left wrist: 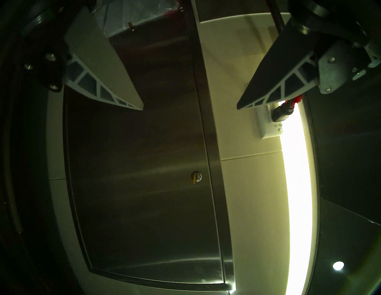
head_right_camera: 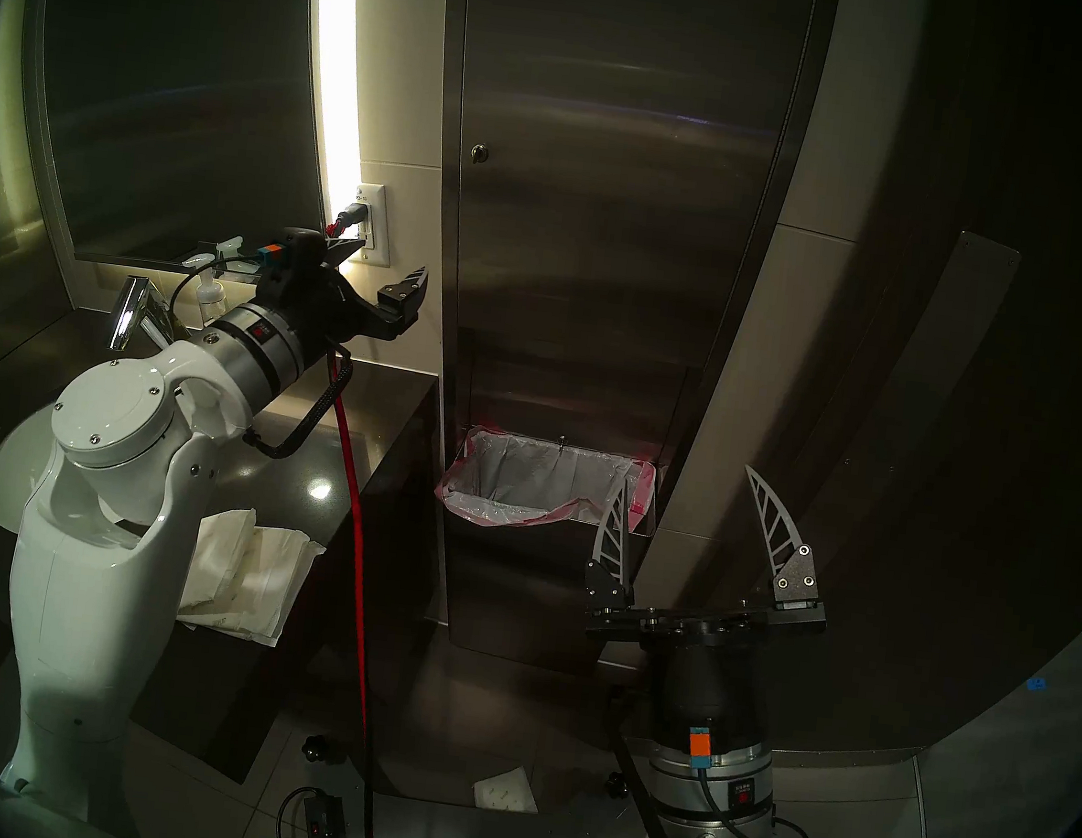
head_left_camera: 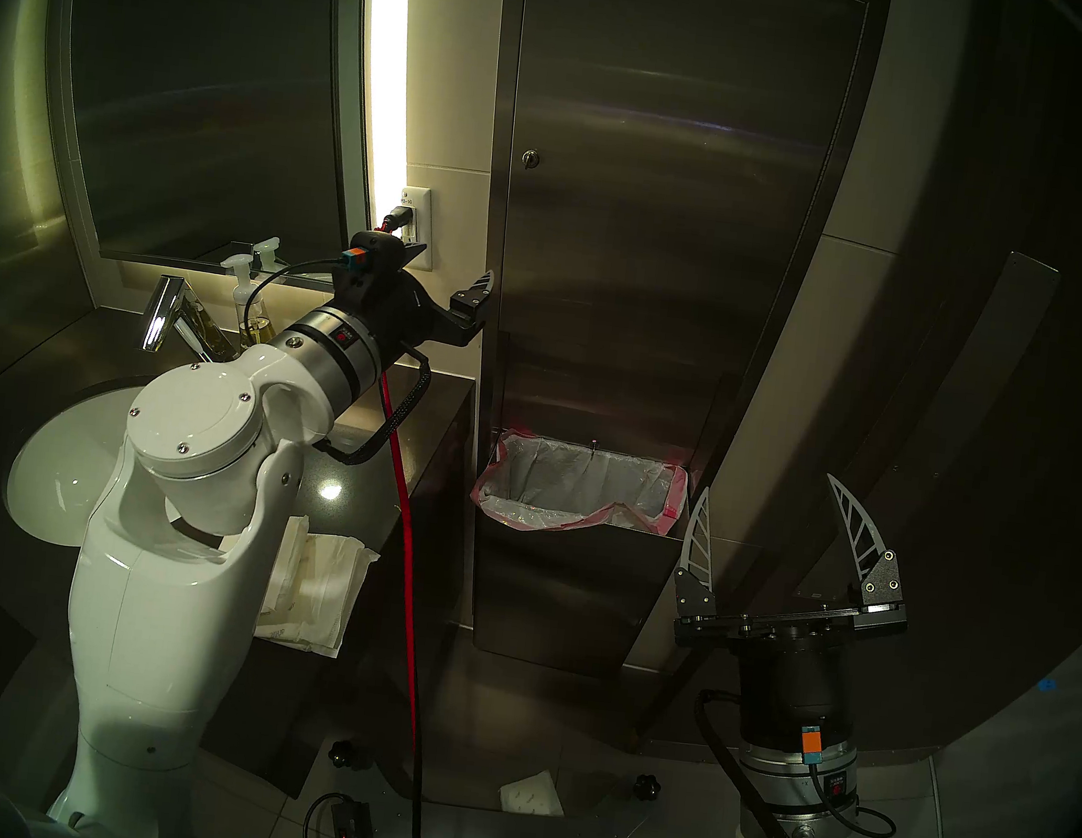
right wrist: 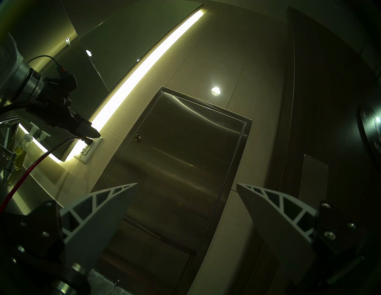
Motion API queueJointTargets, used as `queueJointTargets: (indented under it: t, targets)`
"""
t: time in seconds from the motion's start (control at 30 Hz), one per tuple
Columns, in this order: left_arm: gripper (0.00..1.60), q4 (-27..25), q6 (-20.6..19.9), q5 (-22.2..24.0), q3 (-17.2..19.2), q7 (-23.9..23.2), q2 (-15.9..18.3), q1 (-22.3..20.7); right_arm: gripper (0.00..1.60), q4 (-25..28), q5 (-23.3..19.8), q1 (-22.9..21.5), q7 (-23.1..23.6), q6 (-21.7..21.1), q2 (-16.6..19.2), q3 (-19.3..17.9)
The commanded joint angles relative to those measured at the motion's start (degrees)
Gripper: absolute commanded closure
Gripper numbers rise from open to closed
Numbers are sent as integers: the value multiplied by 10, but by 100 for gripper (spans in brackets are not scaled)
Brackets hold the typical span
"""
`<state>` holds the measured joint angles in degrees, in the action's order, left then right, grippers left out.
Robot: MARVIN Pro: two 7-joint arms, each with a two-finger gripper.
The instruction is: Twist key and close towel dispenser
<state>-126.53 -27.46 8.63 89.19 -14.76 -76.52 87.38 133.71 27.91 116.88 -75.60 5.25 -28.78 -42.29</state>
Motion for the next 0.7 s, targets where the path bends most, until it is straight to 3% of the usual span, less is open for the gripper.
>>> queueJointTargets:
  t: [0.0, 0.2, 0.67]
  targets:
    - [0, 18, 16, -8, -10, -14, 10, -65, 0, 6, 4, -2, -1, 1, 0, -1]
    - [0, 52, 20, -7, -8, -21, 8, -104, 0, 5, 4, -2, -1, 1, 0, -1]
    - [0, 119, 27, -8, -26, -14, -34, -170, 0, 5, 3, -3, -1, 1, 0, 0]
